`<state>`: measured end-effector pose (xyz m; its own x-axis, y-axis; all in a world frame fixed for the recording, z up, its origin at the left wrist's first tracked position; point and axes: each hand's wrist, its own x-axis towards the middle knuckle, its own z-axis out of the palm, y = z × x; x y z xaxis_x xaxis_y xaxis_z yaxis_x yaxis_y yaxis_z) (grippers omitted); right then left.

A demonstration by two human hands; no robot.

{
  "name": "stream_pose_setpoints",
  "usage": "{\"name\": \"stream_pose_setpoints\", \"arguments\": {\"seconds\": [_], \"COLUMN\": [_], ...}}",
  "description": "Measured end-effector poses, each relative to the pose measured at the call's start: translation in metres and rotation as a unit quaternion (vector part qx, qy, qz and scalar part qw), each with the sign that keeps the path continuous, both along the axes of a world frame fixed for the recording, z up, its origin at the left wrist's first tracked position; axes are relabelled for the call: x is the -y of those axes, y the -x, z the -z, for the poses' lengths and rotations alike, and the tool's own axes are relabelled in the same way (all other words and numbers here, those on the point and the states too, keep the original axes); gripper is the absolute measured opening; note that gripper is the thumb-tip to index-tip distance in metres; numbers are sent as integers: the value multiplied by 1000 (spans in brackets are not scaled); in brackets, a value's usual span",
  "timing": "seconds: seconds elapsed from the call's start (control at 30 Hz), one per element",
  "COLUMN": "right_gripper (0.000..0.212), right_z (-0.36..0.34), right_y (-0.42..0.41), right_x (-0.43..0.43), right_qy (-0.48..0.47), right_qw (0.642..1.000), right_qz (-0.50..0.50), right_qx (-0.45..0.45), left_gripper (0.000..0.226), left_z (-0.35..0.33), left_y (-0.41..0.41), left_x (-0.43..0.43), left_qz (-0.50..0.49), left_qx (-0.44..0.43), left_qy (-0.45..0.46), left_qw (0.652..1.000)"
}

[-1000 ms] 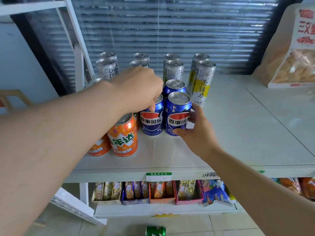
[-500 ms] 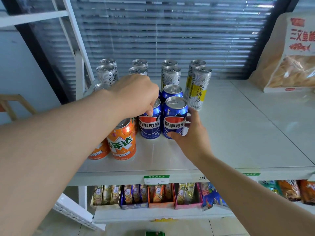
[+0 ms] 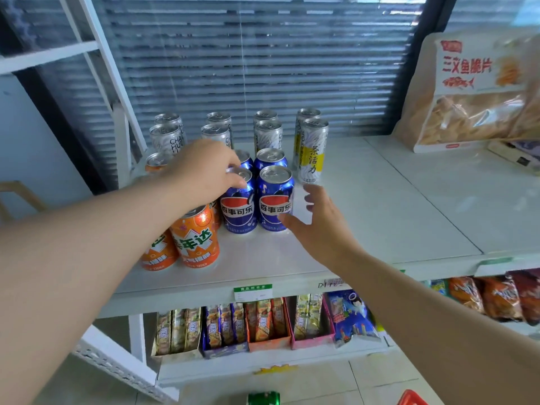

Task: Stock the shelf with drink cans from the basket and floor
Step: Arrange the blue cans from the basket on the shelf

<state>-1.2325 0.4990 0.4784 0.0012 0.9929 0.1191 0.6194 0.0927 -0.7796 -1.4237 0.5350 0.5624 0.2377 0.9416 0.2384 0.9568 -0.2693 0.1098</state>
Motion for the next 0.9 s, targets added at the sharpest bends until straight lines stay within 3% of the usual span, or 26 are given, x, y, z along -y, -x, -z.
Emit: {"name": "stream_pose_setpoints", "arguments": {"seconds": [0.07, 0.17, 0.37, 0.5, 0.7, 0.9], "right_gripper": [58, 47, 24, 7, 7, 15], "right_z": [-11, -23, -21, 27, 136, 239], "right_y": [-8, -27, -88, -140, -223, -307], "right_x": [13, 40, 120, 192, 321, 431], "right_qy": [-2, -9, -38, -25, 77, 158], "right_qw": [1000, 998, 982, 962, 922, 891], "right_qz": [15, 44, 110, 185, 303, 360], "right_qx": [-16, -42, -148, -198, -228, -228], "left_gripper": [45, 34, 13, 14, 6, 11], "left_z": [-2, -1, 30, 87, 202, 314], "left_y": [-5, -26, -82, -129, -199, -283], "left_x": [14, 43, 108, 160, 240, 312], "left_qz": [-21, -10, 85, 128, 112, 66], "left_qx": [120, 234, 397, 384, 330, 282], "left_qy": [-20, -37, 75, 156, 288, 385], "left_qw": [992, 972, 911, 901, 892, 877]}}
